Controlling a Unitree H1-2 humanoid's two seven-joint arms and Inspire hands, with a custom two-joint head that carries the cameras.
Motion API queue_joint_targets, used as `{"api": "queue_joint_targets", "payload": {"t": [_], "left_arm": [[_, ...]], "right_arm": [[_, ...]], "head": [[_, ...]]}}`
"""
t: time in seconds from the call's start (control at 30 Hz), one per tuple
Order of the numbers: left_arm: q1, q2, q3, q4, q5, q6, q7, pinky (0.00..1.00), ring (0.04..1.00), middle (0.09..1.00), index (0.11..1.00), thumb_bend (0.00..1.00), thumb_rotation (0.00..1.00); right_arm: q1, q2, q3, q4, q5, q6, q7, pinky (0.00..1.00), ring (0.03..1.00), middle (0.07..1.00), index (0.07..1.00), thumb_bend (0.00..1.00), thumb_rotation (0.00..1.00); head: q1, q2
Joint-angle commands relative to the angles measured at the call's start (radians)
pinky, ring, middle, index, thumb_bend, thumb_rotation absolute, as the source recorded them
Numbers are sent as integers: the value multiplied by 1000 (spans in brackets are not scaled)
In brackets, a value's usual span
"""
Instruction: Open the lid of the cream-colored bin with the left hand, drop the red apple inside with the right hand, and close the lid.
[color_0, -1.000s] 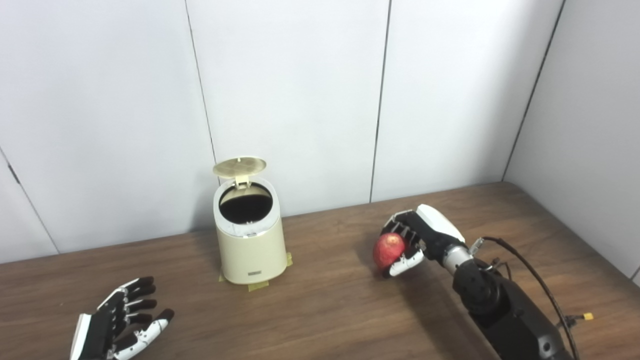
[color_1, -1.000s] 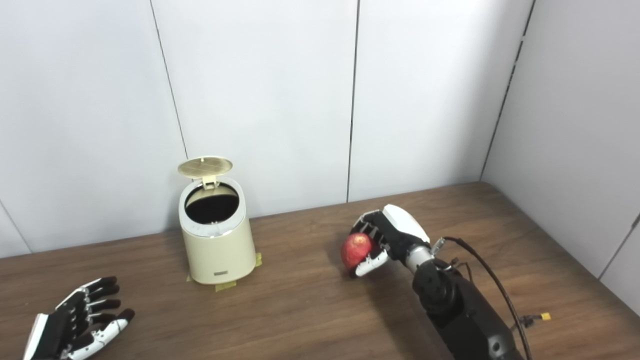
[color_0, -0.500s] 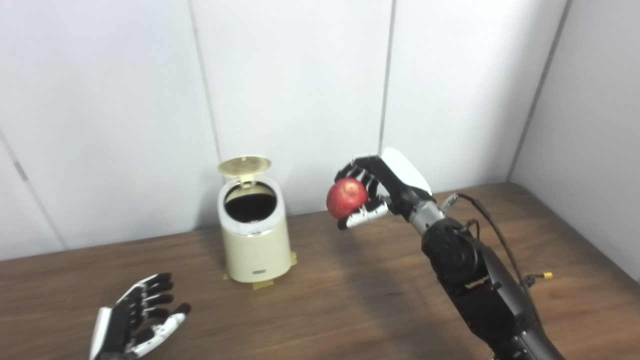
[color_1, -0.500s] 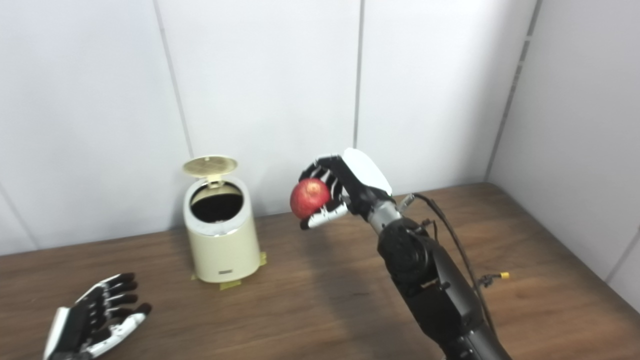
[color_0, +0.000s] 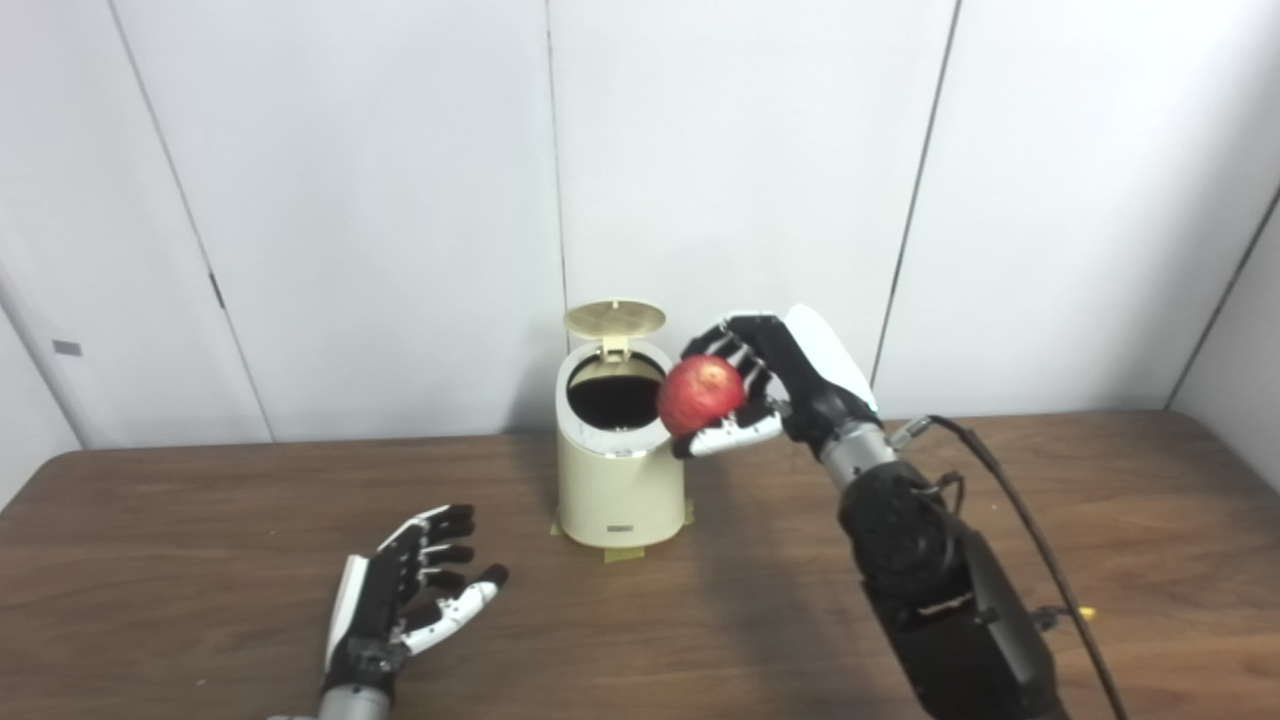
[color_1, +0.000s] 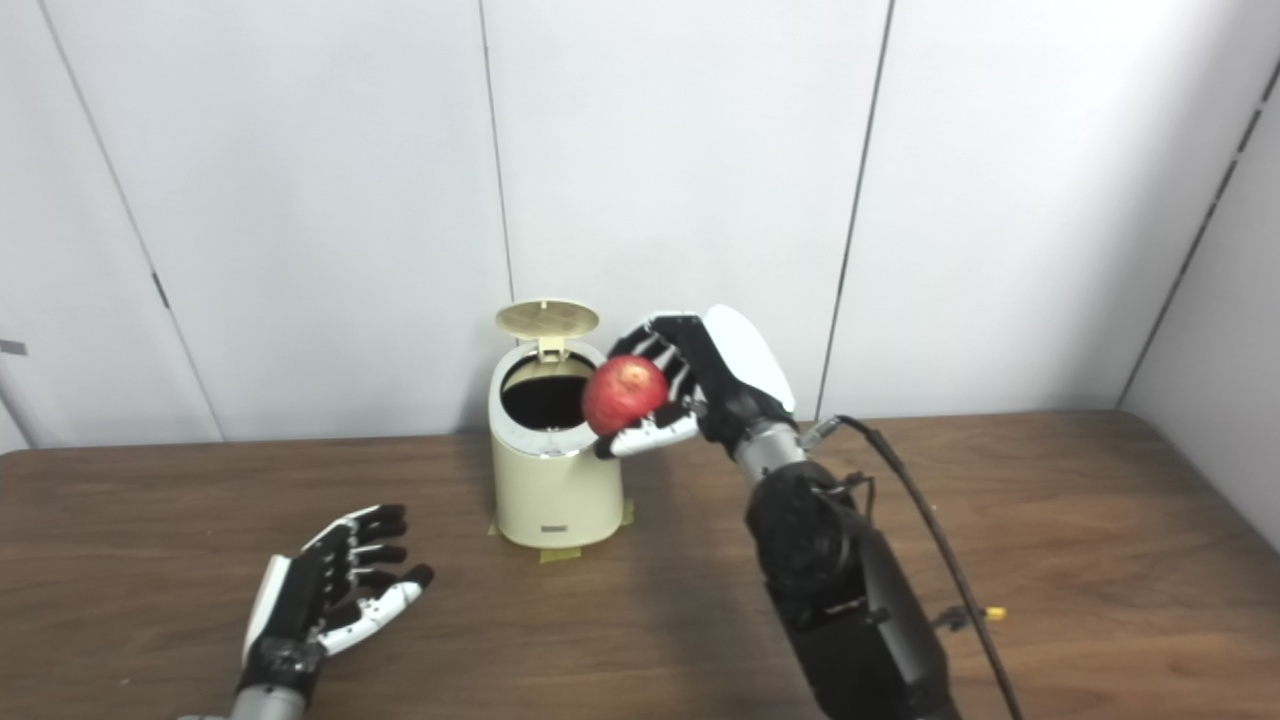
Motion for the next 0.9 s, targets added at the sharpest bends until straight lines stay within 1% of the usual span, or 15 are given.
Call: {"api": "queue_joint_targets", "payload": {"t": [0.0,0.1,0.2,0.3,0.4,0.53,0.7,0.8,0.87], "left_arm": [[-36,-8,-6,-12,5,-16,2,594,687,759,768,635,135],[-38,-13,-9,-9,2,-16,5,591,685,758,767,636,137],[-40,-18,-10,-8,0,-17,8,590,684,761,764,638,122],[-42,-20,-13,-10,3,-15,10,572,678,764,766,640,131],[-42,-22,-12,-12,2,-13,10,579,681,763,766,641,131],[-43,-25,-11,-15,1,-6,10,568,682,760,763,637,129],[-42,-28,-12,-19,2,-1,11,584,688,762,764,638,126],[-41,-30,-11,-22,-1,-2,9,587,687,762,766,637,122],[-41,-32,-11,-20,-1,-8,11,591,692,761,766,638,121]], "right_arm": [[-73,-3,-2,-6,-14,-32,-38,276,359,473,562,507,0],[-97,13,6,14,-17,-25,-42,299,363,477,558,508,0],[-110,22,9,38,-10,-39,-59,276,355,467,560,507,0],[-122,32,11,69,-5,-50,-79,268,354,465,561,506,0],[-134,37,15,102,-7,-69,-102,260,356,461,561,507,0],[-156,35,27,153,-20,-98,-135,236,350,452,557,506,0],[-182,29,41,198,-44,-109,-160,236,348,452,557,506,0],[-191,27,46,214,-49,-120,-171,246,347,455,560,505,0],[-195,24,54,233,-63,-142,-191,264,350,463,564,505,0]], "head": [[1,2],[7,1],[13,1],[17,1],[19,2],[20,2],[23,4],[24,5],[23,5]]}}
